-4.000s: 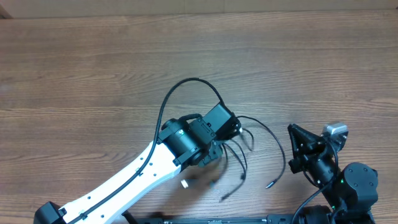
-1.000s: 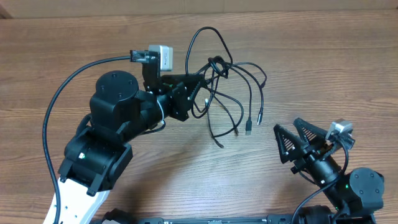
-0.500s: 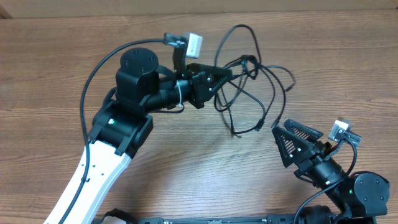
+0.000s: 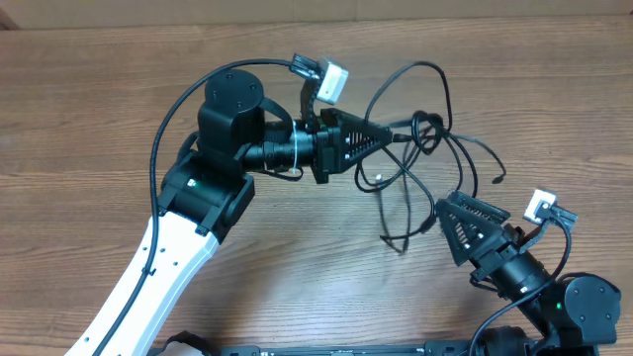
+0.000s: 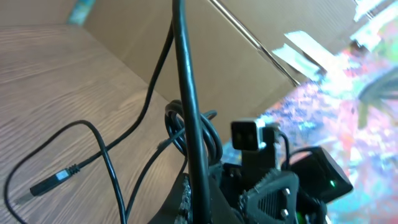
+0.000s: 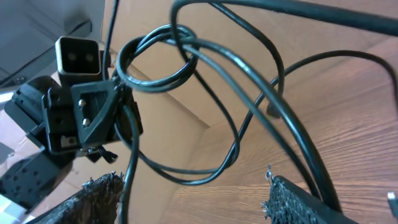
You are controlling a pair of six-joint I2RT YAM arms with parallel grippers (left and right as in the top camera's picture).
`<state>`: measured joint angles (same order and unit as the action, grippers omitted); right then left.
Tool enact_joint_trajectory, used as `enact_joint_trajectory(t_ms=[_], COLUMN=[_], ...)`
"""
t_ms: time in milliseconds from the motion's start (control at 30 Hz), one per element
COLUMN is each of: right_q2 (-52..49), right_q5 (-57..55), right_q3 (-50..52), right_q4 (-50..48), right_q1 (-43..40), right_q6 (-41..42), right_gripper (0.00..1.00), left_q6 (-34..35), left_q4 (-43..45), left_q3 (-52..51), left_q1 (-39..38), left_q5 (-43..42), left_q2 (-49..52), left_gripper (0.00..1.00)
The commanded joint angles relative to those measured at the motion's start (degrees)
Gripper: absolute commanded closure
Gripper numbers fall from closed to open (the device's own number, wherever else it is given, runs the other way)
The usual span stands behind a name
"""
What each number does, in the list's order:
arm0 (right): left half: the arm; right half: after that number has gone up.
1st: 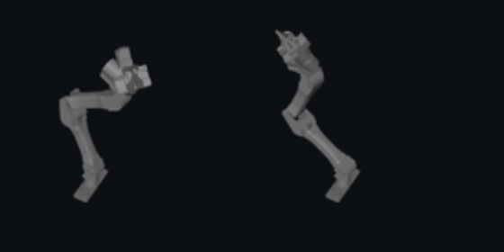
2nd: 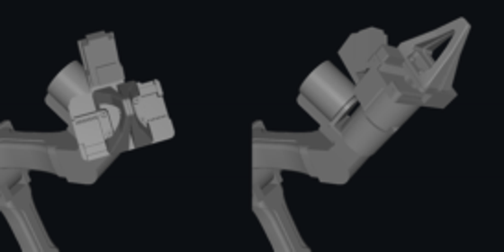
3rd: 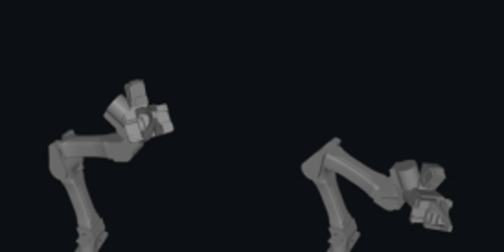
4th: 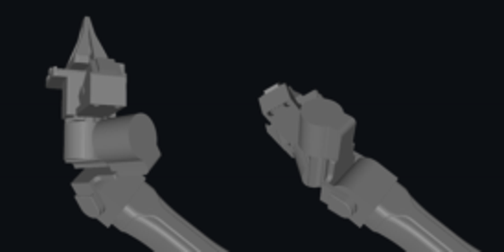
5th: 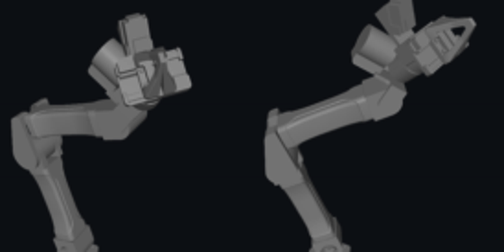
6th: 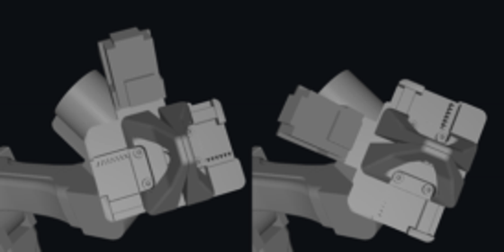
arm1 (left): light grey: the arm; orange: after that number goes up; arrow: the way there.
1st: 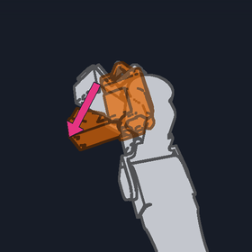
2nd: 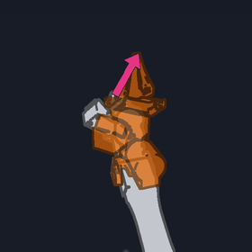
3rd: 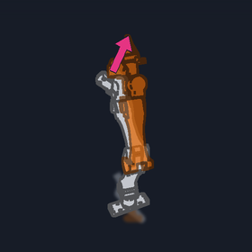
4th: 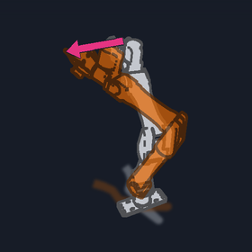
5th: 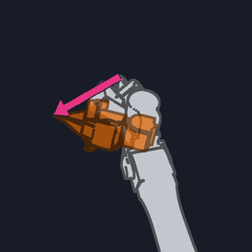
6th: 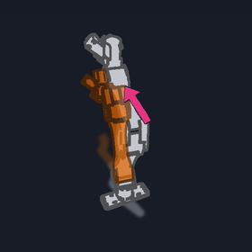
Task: Untangle cables
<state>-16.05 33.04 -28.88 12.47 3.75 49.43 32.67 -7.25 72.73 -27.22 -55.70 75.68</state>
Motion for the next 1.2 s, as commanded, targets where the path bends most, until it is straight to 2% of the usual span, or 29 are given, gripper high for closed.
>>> enact_joint_trajectory(t_ms=[0, 500, 833, 1033, 1167], right_q2=[0.4, 0.4, 0.4, 0.4, 0.4], right_q5=[0.3, -0.6, -0.6, -0.8, -0.8], right_q3=[-1.2, -1.2, -1.2, -1.2, -1.2], right_q4=[-0.5, -0.6, 0.4, 0.4, 0.9], right_q1=[-0.3, -0.3, -0.3, -0.3, -0.3], right_q6=[3.1, 2.3, -15.1, -17.7, -20.2], right_gripper=[0.22, 0.21, 0.24, 0.25, 0.31], left_q6=[-3.7, -4.4, -4.2, -4.2, -4.1], left_q4=[0.7, 0.9, 0.4, -0.7, -3.2], left_q3=[0.7, 0.7, 0.7, 0.7, 0.7], left_q1=[-1.6, -7.6, -11.5, -13.2, -13.3], left_q5=[-3.8, -3.6, 3.4, 6.8, 7.9], left_q2=[0.0, 0.0, 0.0, 0.0, 0.0], left_gripper=[0.96, 0.96, 0.95, 0.96, 0.96])
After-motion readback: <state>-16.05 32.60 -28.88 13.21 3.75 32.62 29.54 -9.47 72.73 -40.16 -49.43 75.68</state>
